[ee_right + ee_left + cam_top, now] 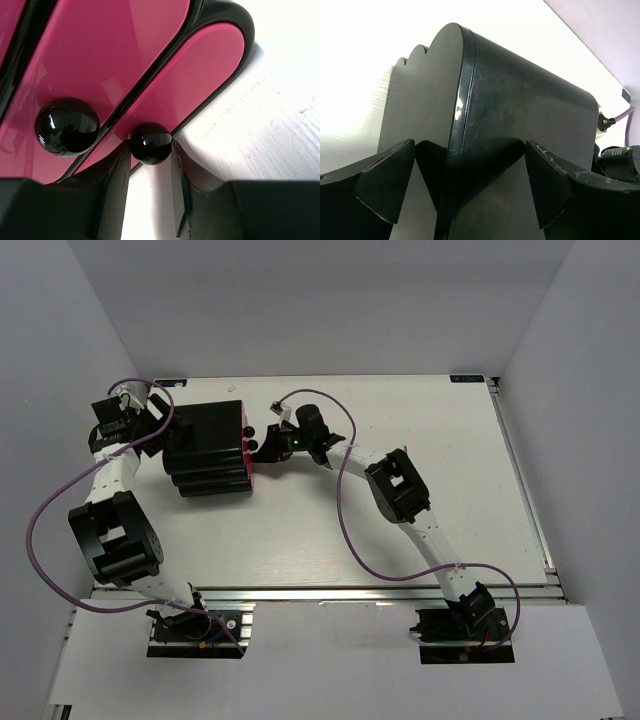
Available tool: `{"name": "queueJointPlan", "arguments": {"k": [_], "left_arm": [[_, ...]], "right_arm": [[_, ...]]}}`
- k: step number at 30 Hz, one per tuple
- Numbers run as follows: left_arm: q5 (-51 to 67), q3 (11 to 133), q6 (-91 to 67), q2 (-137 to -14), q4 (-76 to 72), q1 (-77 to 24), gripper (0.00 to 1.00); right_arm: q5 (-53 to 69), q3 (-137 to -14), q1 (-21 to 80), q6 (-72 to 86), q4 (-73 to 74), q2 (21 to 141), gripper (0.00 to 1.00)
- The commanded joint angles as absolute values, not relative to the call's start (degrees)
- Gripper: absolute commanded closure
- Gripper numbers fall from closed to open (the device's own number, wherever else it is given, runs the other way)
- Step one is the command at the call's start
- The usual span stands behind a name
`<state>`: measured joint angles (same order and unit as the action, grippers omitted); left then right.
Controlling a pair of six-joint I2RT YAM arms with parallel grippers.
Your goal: Sort the tools into containers
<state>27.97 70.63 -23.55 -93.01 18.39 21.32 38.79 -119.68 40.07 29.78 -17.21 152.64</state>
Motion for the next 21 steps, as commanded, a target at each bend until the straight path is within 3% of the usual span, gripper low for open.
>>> {"name": "queueJointPlan", "arguments": {"k": [1, 17, 21], "left_arm": [[25.93, 66.88, -20.65, -95.45, 31.12, 19.69, 0.03], [27.07, 67.06, -20.74, -96.42, 29.71, 19.77, 0.03], [27.33, 67.76, -20.66, -96.85, 29.71, 19.69, 0.03]], "right_arm": [[38.32, -118.83, 39.29, 29.18, -20.57, 151.62, 0.87], [45.00, -97.92, 28.66, 19.87, -17.58, 137.64, 0.91], [45.26, -95.19, 27.16, 17.49, -15.91, 135.36, 0.87]]}}
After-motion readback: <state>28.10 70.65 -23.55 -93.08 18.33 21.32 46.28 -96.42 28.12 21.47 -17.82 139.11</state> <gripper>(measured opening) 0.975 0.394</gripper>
